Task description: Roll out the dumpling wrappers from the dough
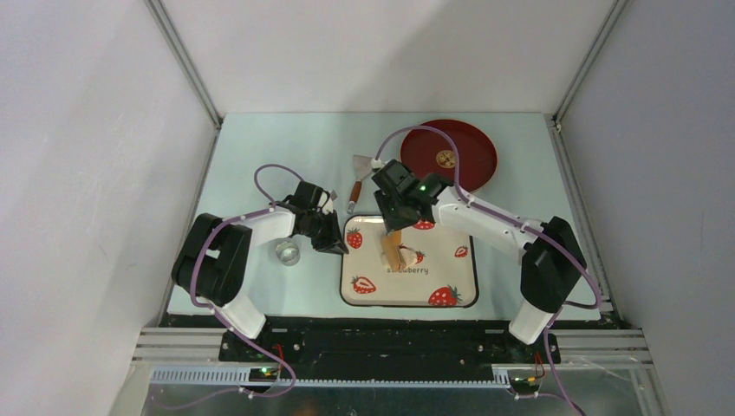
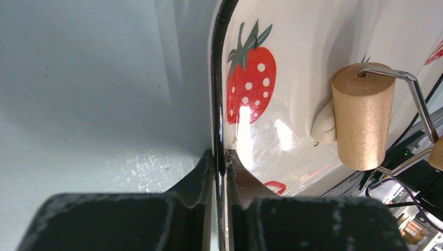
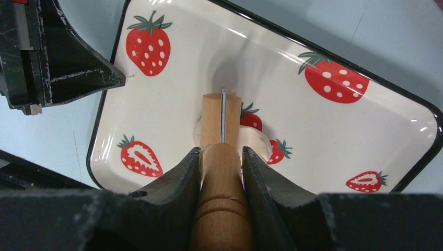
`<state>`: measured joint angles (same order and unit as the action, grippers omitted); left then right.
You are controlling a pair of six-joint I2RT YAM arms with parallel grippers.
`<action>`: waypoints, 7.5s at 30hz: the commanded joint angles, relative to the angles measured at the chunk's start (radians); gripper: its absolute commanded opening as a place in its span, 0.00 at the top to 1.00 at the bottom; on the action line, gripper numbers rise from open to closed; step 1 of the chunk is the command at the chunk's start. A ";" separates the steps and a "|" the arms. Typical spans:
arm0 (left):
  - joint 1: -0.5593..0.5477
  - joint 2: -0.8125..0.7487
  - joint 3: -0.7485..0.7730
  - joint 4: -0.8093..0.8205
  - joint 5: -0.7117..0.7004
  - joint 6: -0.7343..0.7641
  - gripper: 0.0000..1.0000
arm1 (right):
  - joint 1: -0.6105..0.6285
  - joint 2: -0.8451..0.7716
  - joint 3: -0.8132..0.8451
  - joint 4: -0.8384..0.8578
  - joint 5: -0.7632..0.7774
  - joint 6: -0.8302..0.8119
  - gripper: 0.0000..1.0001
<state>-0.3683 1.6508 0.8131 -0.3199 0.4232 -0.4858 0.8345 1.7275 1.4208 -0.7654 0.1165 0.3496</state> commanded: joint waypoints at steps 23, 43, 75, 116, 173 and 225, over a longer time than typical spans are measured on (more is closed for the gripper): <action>-0.018 0.059 -0.030 -0.058 -0.117 0.069 1.00 | 0.126 0.030 -0.118 -0.128 -0.020 0.201 1.00; -0.018 0.060 -0.031 -0.058 -0.116 0.069 1.00 | 0.140 -0.098 -0.120 -0.064 0.010 0.270 1.00; -0.018 0.065 -0.027 -0.060 -0.118 0.072 1.00 | -0.089 -0.323 -0.120 -0.074 0.065 0.127 1.00; -0.018 0.068 -0.035 -0.058 -0.118 0.072 1.00 | -0.028 -0.273 -0.087 -0.082 0.171 0.094 1.00; -0.018 0.077 -0.031 -0.059 -0.113 0.072 1.00 | 0.067 -0.209 0.021 -0.146 0.233 0.101 1.00; -0.018 0.068 -0.036 -0.060 -0.124 0.065 1.00 | -0.050 -0.218 -0.348 -0.050 0.259 0.120 1.00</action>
<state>-0.3695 1.6619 0.8215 -0.3176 0.4313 -0.4854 0.7708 1.4578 1.1458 -0.6601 0.2550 0.5060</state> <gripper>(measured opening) 0.129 0.362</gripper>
